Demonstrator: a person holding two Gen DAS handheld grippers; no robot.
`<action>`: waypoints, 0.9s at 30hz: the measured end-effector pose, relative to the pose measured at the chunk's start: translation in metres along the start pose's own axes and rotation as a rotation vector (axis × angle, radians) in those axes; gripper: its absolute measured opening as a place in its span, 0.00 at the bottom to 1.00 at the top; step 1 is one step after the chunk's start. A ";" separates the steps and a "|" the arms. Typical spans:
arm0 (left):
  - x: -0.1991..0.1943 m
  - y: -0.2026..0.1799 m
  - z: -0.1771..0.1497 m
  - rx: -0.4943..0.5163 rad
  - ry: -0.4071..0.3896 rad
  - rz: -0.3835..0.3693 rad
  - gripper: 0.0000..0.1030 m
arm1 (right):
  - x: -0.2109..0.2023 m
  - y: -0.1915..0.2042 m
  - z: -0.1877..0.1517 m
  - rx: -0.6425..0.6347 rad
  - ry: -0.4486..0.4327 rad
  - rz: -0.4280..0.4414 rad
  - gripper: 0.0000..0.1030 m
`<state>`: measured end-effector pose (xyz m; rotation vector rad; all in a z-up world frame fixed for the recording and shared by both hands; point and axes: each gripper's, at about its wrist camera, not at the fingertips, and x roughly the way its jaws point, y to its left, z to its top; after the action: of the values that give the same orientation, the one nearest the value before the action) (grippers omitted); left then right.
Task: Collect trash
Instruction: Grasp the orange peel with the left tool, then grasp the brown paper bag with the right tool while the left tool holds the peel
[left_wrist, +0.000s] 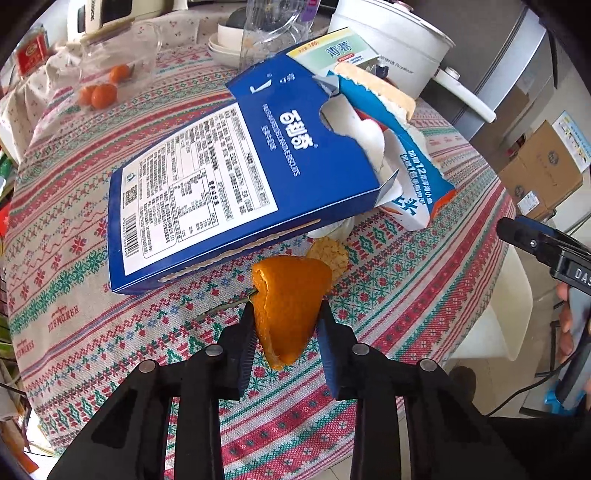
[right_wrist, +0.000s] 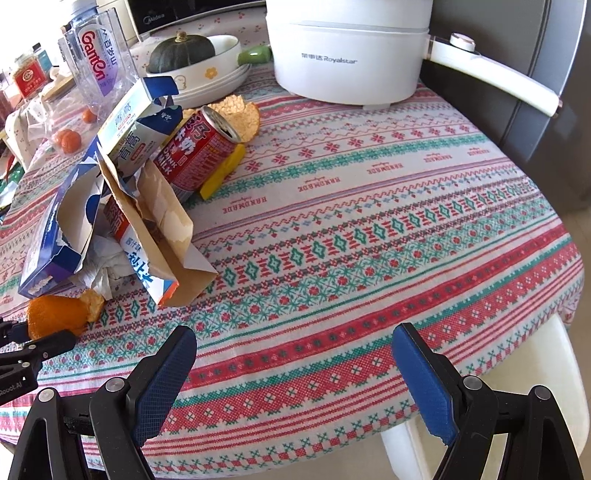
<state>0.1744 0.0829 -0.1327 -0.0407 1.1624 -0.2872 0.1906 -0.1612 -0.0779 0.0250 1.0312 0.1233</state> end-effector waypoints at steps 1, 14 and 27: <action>-0.005 -0.003 -0.001 0.006 -0.010 -0.009 0.30 | 0.001 0.000 0.001 0.008 0.000 0.007 0.87; -0.047 -0.010 -0.018 0.013 -0.064 -0.049 0.28 | 0.044 0.029 0.016 0.067 0.001 0.133 0.87; -0.043 0.006 -0.026 0.007 -0.025 -0.028 0.28 | 0.070 0.056 0.036 0.079 -0.060 0.268 0.31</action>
<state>0.1363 0.1018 -0.1052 -0.0541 1.1361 -0.3147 0.2514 -0.0961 -0.1145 0.2384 0.9689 0.3239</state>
